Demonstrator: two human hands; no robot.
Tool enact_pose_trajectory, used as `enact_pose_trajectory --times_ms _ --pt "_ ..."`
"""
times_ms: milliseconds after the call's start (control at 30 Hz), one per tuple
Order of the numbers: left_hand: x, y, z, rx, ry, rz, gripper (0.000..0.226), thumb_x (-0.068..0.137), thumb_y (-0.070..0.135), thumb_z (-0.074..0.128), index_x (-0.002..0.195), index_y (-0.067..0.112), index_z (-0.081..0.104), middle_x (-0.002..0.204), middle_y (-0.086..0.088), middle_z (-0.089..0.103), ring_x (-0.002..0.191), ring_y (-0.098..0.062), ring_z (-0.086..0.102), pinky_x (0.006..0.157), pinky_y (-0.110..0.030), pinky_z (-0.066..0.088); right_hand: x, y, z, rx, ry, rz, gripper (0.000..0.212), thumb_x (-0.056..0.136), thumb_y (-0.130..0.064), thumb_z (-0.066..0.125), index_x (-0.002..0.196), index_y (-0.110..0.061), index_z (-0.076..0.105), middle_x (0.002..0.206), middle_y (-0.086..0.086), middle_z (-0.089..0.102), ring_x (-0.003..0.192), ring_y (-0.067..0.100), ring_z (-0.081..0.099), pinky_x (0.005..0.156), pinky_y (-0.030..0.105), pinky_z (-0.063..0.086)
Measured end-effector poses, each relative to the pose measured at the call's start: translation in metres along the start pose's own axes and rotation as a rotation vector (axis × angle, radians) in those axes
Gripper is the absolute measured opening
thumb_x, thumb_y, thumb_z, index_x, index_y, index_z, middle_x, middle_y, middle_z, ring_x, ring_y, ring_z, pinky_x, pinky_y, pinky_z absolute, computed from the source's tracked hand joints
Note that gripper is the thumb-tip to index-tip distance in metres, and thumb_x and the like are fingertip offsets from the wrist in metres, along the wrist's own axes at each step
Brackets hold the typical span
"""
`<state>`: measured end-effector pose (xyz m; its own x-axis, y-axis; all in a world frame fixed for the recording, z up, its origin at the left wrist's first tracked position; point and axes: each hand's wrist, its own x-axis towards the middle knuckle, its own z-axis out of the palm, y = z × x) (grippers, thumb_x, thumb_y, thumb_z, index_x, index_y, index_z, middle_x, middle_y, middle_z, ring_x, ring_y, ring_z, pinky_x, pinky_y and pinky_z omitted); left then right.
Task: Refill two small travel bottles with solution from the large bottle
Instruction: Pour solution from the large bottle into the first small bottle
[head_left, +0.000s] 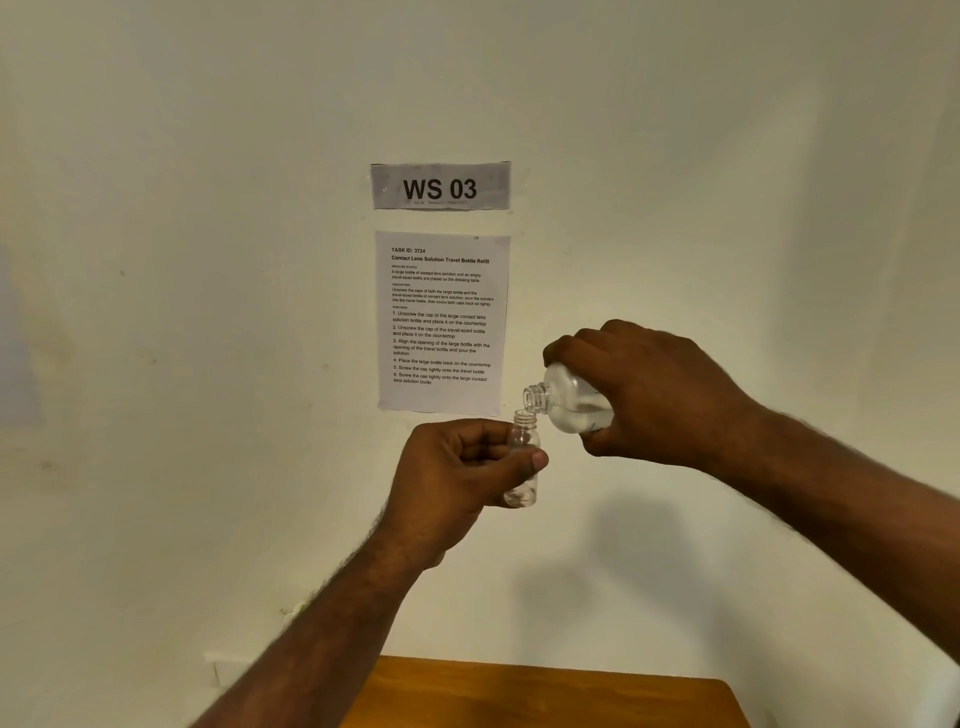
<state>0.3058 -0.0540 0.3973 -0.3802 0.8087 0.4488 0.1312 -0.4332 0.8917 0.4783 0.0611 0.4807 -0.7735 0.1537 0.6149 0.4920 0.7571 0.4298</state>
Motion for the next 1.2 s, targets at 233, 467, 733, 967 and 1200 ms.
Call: enact_pose_trajectory --times_ms 233,467,733,967,1200 --pt "0.0004 -0.0004 -0.0004 -0.003 -0.002 -0.007 0.019 0.077 0.001 0.083 0.095 0.001 0.079 0.081 -0.02 0.077 0.07 -0.024 0.074 0.064 -0.039 0.063 0.0004 0.0001 0.0012 -0.005 0.011 0.003 0.057 0.061 -0.034 0.073 0.115 -0.032 0.054 0.095 -0.013 0.061 0.082 0.019 0.056 0.06 0.031 0.049" --pt "0.0006 -0.0003 0.0005 -0.005 -0.003 -0.005 0.02 0.077 0.0 0.082 0.096 0.001 0.079 0.08 -0.018 0.078 0.07 -0.022 0.075 0.063 -0.037 0.062 0.0 0.0011 0.0002 -0.01 0.001 -0.007 0.06 0.059 -0.034 0.073 0.116 -0.031 0.053 0.095 -0.013 0.061 0.082 0.019 0.056 0.06 0.029 0.046" --pt "-0.0003 -0.0007 -0.0006 -0.016 -0.01 -0.008 0.02 0.077 -0.002 0.082 0.097 0.0 0.078 0.08 -0.016 0.078 0.068 -0.021 0.074 0.063 -0.037 0.063 0.0009 -0.0005 -0.0016 -0.023 -0.017 -0.01 0.062 0.06 -0.036 0.072 0.119 -0.032 0.051 0.099 -0.013 0.061 0.085 0.019 0.057 0.062 0.03 0.047" --pt "-0.0003 -0.0008 -0.0016 -0.015 -0.004 0.003 0.018 0.078 -0.002 0.082 0.095 -0.001 0.078 0.079 -0.021 0.077 0.067 -0.023 0.072 0.062 -0.038 0.063 0.0019 -0.0009 -0.0019 -0.034 -0.008 -0.023 0.065 0.059 -0.036 0.075 0.119 -0.032 0.052 0.098 -0.013 0.062 0.084 0.019 0.057 0.06 0.029 0.044" --pt "-0.0003 -0.0007 -0.0033 -0.007 -0.007 0.008 0.019 0.078 -0.001 0.082 0.096 -0.001 0.078 0.078 -0.015 0.078 0.067 -0.02 0.074 0.06 -0.035 0.062 0.0039 -0.0024 -0.0018 -0.023 0.004 -0.029 0.064 0.058 -0.034 0.075 0.118 -0.032 0.051 0.096 -0.013 0.062 0.083 0.019 0.057 0.06 0.028 0.041"
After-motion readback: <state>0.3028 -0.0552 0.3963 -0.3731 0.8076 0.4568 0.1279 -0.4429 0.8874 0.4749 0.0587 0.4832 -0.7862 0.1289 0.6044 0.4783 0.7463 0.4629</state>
